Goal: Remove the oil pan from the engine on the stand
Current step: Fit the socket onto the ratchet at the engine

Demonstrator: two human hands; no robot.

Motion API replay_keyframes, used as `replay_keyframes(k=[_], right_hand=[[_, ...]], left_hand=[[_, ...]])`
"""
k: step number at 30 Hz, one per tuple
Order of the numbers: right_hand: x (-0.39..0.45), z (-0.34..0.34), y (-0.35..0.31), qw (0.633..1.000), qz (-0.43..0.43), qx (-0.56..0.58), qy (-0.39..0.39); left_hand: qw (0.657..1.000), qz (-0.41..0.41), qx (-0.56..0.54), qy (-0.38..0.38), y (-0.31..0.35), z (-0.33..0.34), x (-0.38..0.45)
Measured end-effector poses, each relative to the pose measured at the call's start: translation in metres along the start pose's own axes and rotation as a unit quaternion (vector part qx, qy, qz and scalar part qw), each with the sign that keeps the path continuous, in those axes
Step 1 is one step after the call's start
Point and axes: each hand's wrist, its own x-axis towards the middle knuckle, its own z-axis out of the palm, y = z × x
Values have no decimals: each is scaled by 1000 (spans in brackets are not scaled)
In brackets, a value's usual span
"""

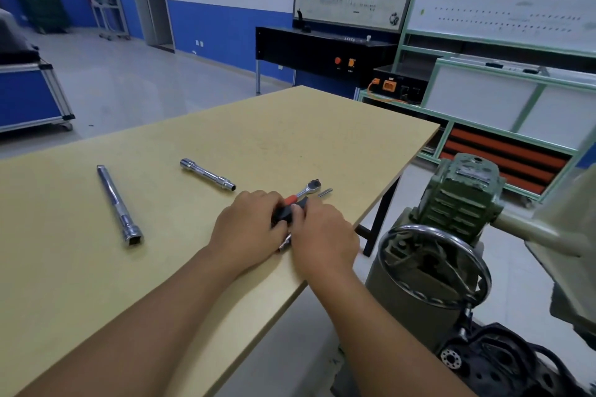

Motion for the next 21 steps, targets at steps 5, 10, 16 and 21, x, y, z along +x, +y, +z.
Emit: replay_keyframes(k=[5,10,16,21], right_hand=[[-13,-5,5,999,-9,10,-39],[-20,-10,0,996,-48,-17,-67],[-19,-14,-12,992,-58,39,-102],[-15,-21,-14,982,-61,15,-180]], left_hand=[[999,-36,-16,10,-4,3,1],[991,-114,-49,57,-3,0,3],[980,-177,-77,38,-8,-7,9],[981,-185,-45,-32,-16,-11,16]])
